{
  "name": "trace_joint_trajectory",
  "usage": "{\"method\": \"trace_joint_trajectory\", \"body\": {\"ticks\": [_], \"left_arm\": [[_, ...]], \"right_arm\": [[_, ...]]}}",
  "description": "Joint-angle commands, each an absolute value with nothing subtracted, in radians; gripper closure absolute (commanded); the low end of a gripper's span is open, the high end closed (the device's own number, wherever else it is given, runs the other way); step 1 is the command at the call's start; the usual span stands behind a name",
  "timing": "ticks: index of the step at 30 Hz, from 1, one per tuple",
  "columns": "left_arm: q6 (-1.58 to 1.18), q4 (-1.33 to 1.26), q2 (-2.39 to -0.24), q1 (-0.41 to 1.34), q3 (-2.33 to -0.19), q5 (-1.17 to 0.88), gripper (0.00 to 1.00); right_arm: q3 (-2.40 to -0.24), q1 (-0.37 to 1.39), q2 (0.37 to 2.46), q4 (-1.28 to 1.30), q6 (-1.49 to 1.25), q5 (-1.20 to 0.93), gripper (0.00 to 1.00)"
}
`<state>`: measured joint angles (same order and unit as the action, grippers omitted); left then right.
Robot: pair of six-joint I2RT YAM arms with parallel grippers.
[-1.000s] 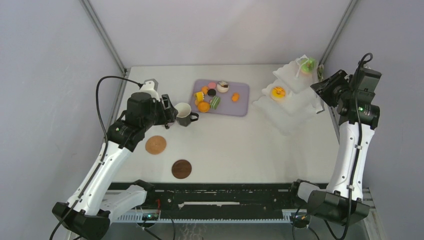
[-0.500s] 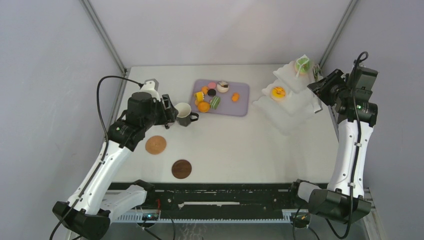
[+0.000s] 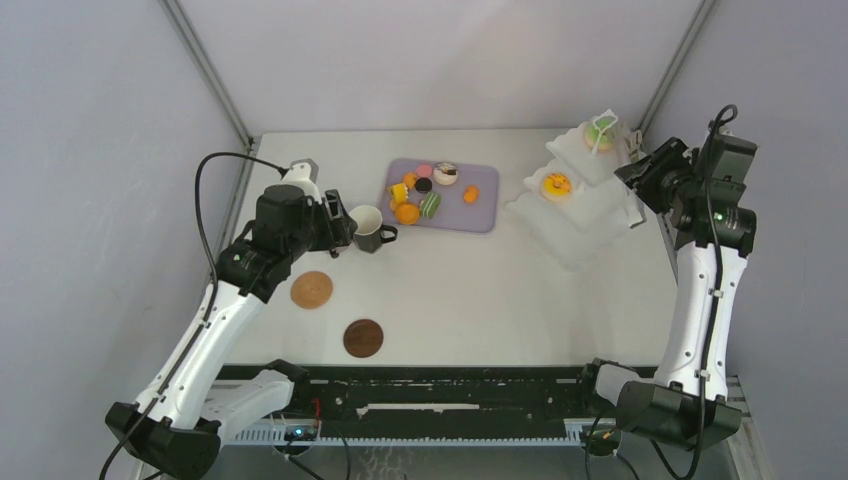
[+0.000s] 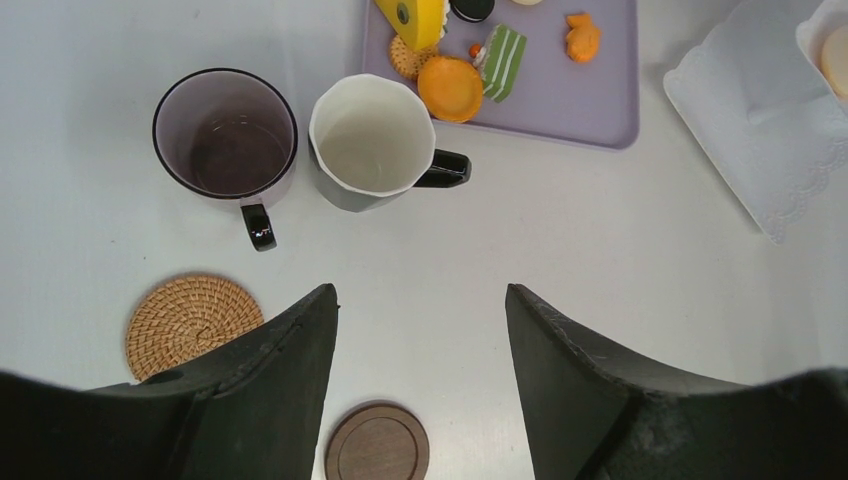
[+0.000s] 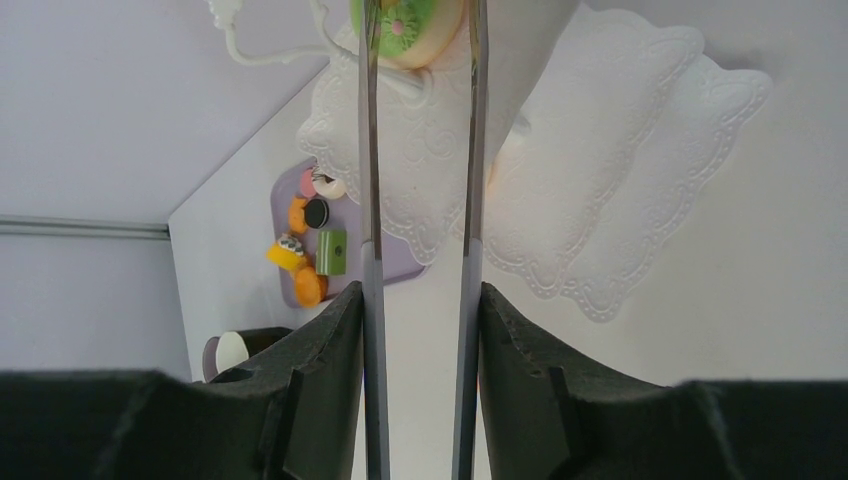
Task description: Serve the afternoon tea
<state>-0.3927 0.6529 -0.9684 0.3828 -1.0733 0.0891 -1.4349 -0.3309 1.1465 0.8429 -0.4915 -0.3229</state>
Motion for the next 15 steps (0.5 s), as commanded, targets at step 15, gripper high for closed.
{"method": "trace_joint_trajectory", "body": {"ticks": [15], "left_arm": [[-0.376,0.633,-0.947,0.375,-1.069,0.062,0.33]], "right_arm": [[-1.473,-0.325,0.806,1.071,-0.383,-0.26,0.65]]}}
